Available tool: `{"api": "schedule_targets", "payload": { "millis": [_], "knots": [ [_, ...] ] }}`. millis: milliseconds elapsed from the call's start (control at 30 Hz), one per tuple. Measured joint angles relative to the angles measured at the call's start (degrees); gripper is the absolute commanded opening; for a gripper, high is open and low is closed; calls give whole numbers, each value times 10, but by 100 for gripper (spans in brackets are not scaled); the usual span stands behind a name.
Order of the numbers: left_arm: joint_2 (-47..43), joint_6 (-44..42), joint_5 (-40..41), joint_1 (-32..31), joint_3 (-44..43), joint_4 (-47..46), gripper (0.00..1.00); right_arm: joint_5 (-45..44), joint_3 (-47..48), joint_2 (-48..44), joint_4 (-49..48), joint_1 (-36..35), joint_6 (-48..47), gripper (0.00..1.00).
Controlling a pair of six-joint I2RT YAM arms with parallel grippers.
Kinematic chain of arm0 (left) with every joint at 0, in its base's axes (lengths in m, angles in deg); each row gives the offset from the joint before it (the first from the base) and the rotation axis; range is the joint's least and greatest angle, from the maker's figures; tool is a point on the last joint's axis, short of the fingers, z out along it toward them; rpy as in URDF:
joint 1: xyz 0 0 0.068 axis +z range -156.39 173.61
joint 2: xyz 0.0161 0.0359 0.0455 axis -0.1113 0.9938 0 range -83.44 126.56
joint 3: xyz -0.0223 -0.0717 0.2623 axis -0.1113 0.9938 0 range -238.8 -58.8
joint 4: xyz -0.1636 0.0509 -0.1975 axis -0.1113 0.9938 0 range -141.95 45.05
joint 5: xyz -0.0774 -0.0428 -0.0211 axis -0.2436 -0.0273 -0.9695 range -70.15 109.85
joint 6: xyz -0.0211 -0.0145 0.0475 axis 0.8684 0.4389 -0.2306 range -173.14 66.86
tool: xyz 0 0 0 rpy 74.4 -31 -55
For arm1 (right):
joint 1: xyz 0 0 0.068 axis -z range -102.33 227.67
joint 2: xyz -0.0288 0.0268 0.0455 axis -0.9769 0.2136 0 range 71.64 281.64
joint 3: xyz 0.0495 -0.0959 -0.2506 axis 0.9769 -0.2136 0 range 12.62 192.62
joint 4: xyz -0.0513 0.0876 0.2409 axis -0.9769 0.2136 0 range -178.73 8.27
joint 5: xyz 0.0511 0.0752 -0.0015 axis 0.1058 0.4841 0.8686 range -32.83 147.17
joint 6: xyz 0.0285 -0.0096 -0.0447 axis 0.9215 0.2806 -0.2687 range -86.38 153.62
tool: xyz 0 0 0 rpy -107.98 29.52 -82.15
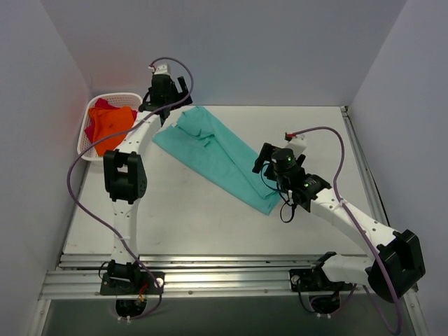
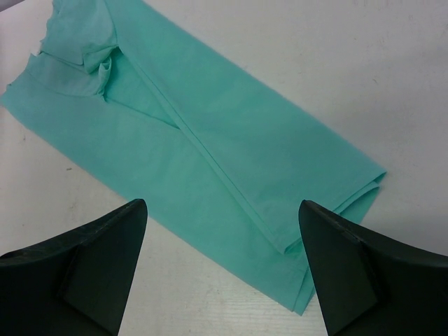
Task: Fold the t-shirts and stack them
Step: Fold the tshirt
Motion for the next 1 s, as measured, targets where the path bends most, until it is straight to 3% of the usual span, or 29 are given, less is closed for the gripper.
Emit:
{"api": "schedule_targets", "payload": {
  "millis": [67, 100, 300, 733, 1000],
  "knots": [
    [62, 8, -3, 2, -46, 7, 100, 0, -2, -5, -1, 0, 0, 86],
    [93, 11, -5, 3, -67, 10, 94, -1, -3, -7, -1, 0, 0, 86],
    [236, 27, -28, 9, -148, 57, 92, -3, -4, -9, -2, 0, -5, 86],
    [239, 45, -52, 19, -143, 39, 91, -5, -5, 7, -9, 6, -9, 85],
    [238, 51, -58, 20, -128, 12, 79, -5, -5, 16, -11, 7, -9, 85]
  ]
}}
